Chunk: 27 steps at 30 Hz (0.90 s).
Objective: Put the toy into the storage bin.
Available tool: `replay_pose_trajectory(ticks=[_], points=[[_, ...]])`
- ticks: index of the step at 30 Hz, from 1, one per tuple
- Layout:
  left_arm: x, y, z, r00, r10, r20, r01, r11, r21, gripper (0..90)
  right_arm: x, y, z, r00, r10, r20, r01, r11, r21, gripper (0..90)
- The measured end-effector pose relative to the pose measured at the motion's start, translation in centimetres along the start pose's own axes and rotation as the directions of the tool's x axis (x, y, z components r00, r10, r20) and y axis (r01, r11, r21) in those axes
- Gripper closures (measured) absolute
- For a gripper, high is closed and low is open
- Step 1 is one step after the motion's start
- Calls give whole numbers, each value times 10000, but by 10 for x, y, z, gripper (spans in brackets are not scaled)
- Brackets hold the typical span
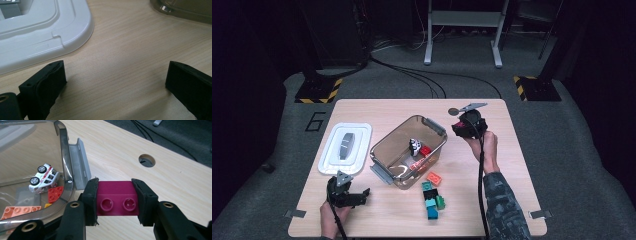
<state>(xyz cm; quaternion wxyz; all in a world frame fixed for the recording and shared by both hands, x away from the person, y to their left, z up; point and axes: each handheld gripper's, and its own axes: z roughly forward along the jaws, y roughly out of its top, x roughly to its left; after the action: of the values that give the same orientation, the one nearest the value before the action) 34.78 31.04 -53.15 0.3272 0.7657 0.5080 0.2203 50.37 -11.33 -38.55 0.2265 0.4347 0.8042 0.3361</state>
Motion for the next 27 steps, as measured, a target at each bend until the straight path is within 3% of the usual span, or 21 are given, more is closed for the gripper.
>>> replay_pose_trajectory(ticks=[9, 14, 16, 20, 27], points=[[0, 0, 0, 10000, 0, 2, 0, 10000, -2, 30, 6, 13, -5, 9998, -205, -14, 205, 9995, -227, 585], [0, 0, 0, 10000, 3, 2, -3, 10000, 1, 30, 11, 18, -8, 9994, -206, -263, 197, 9992, -344, 585], [0, 0, 0, 10000, 14, -10, -14, 10000, 6, 30, 12, 21, -9, 9988, -405, -272, 393, 9983, -423, 585], [0, 0, 0, 10000, 17, -8, -17, 10000, 7, 30, 20, 26, -12, 9979, -468, -441, 443, 9975, -555, 585], [0, 0, 0, 10000, 14, -10, -14, 10000, 4, 30, 39, 32, -12, 9912, -991, -881, 941, 9938, -598, 585]])
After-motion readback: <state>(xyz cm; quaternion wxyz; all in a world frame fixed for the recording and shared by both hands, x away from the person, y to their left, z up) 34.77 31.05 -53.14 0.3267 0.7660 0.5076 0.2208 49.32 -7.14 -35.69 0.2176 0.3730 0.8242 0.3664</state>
